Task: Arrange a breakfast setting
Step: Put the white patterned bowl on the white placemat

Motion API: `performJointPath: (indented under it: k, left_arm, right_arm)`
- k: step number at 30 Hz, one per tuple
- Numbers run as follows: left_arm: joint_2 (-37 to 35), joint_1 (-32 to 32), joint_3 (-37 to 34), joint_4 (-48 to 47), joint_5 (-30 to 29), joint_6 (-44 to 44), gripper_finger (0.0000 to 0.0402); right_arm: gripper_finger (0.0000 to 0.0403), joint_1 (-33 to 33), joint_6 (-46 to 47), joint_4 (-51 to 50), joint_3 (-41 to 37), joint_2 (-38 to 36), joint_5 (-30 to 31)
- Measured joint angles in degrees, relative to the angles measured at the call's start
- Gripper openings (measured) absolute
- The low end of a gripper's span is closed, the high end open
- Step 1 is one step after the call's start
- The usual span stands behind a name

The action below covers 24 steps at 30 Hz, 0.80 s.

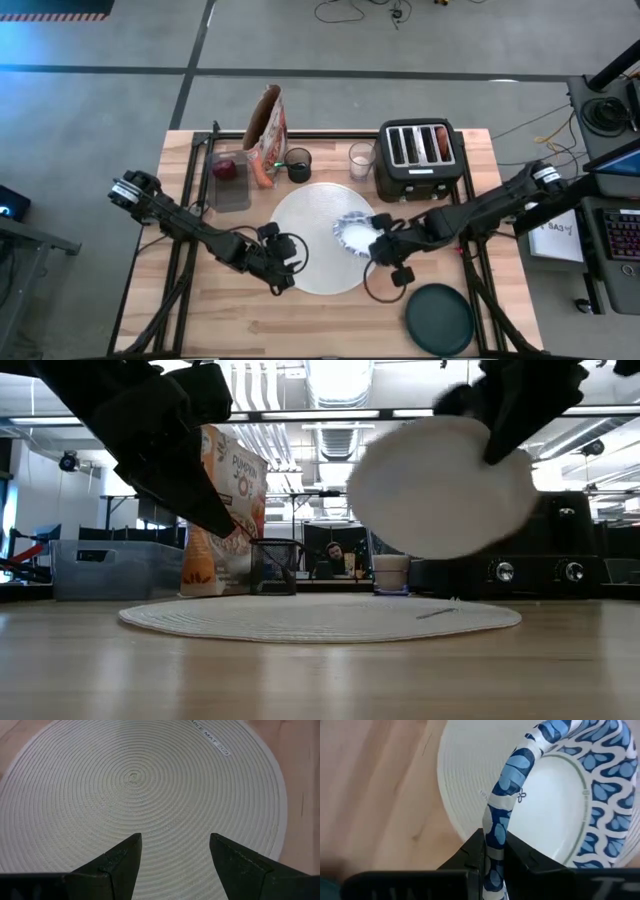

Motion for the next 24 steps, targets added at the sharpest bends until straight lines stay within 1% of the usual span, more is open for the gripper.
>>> performJointPath:
  k: [3,5,10,14,19,21,24]
  left_arm:
    - [0.0,-0.4,0.0,0.1,0.0,0.0,0.0219]
    - [0.0,-0.7,0.0,0.1,0.0,-0.1,0.0219]
    - [0.0,-1.1,0.0,0.0,0.0,-0.3,0.0219]
    - [0.0,-1.2,0.0,0.0,0.1,-0.4,0.0219]
    - [0.0,-1.2,0.0,0.0,0.2,-0.4,0.0219]
    - [0.0,-1.3,0.0,0.0,0.2,-0.4,0.0219]
    - [0.0,-1.3,0.0,0.0,0.3,-1.1,0.0219]
  right_arm:
    - [0.0038,0.3,-10.2,0.0,1.8,3.2,0.5]
    - [0.0038,0.3,-15.3,-0.1,2.5,5.3,1.5]
    - [0.0038,0.3,-22.3,-2.4,3.8,10.3,4.5]
    - [0.0038,0.3,-22.9,-3.0,3.9,13.0,4.5]
    - [0.0038,0.3,-22.9,-3.1,2.1,15.0,4.5]
    - [0.0038,0.3,-21.3,-3.1,1.6,15.5,4.5]
    - [0.0038,0.3,-16.2,-3.0,1.4,16.2,4.5]
